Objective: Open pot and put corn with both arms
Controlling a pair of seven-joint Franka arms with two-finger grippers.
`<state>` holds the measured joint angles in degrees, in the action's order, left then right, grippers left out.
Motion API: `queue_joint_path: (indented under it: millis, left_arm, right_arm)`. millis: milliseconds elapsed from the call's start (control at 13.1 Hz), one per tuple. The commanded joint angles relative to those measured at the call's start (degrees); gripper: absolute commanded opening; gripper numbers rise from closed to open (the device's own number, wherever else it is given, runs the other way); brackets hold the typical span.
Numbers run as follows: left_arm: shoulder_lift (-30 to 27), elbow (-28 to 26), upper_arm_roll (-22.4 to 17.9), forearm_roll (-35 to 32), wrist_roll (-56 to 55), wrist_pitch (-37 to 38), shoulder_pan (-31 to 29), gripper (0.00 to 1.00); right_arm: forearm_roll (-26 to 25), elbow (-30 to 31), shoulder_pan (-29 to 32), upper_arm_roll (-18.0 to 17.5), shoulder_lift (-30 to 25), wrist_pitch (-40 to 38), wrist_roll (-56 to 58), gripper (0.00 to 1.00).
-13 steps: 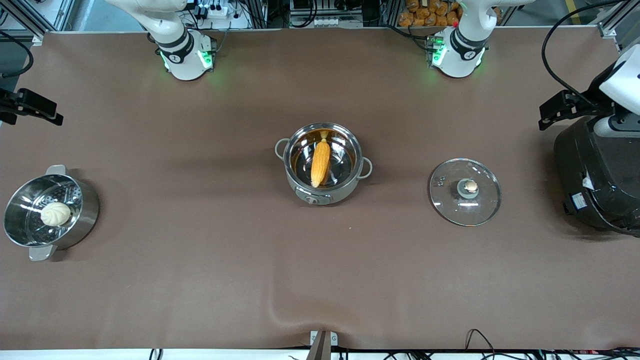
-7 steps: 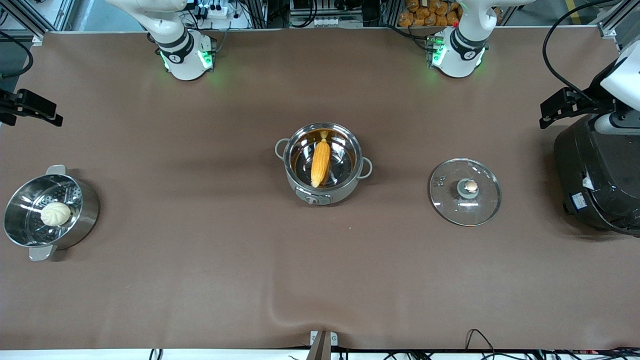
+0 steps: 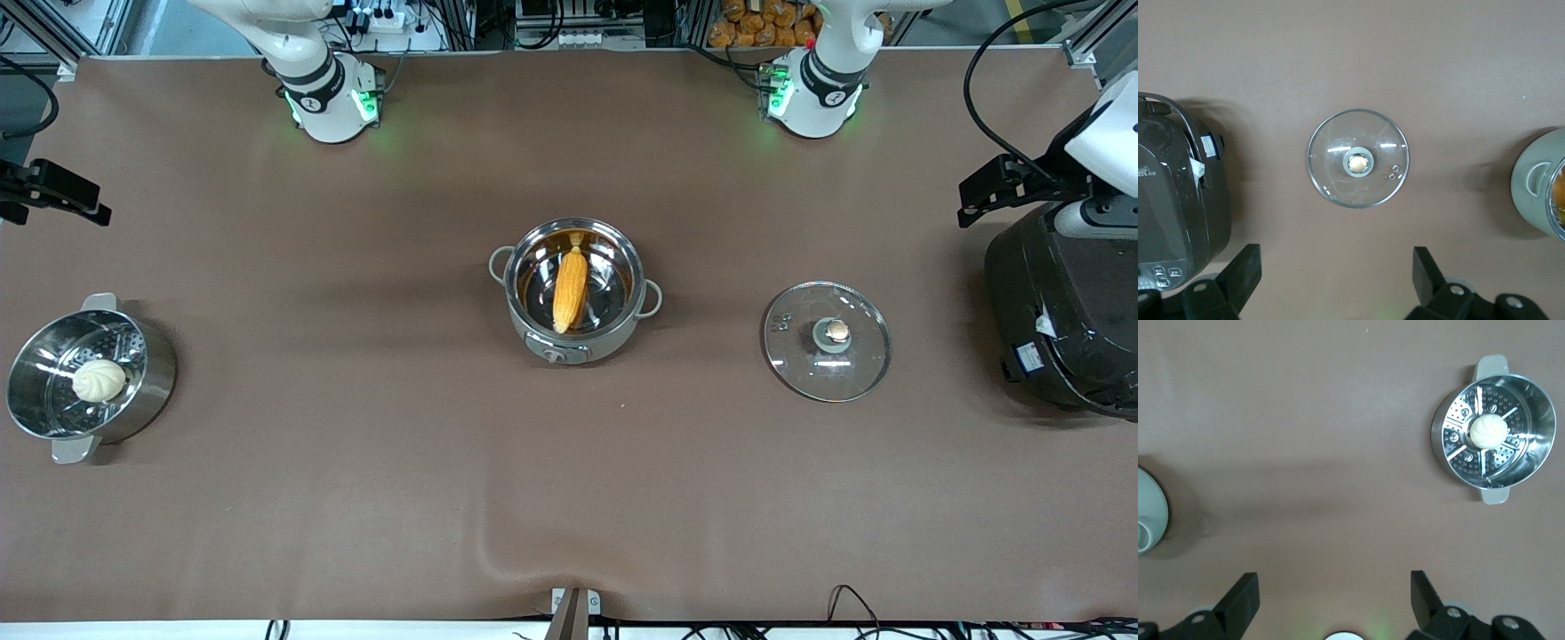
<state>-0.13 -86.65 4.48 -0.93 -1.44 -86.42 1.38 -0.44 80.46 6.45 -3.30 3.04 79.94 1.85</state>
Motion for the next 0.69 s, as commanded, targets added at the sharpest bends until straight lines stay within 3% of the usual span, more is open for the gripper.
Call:
queue_joint_path:
  millis: [0,611]
  left_arm:
    - [-1.10,-0.19,-0.17,0.84,0.65,0.99,0.11,1.00]
    - [-1.19,-0.19,0.01,1.02,0.65,1.43,0.20,1.00]
  right_arm:
    - [0.09,-1.18,1.20,-1.10,0.48,1.80,0.44,1.00]
    - [0.18,-1.09,1.20,-1.10,0.48,1.63,-0.18,1.00]
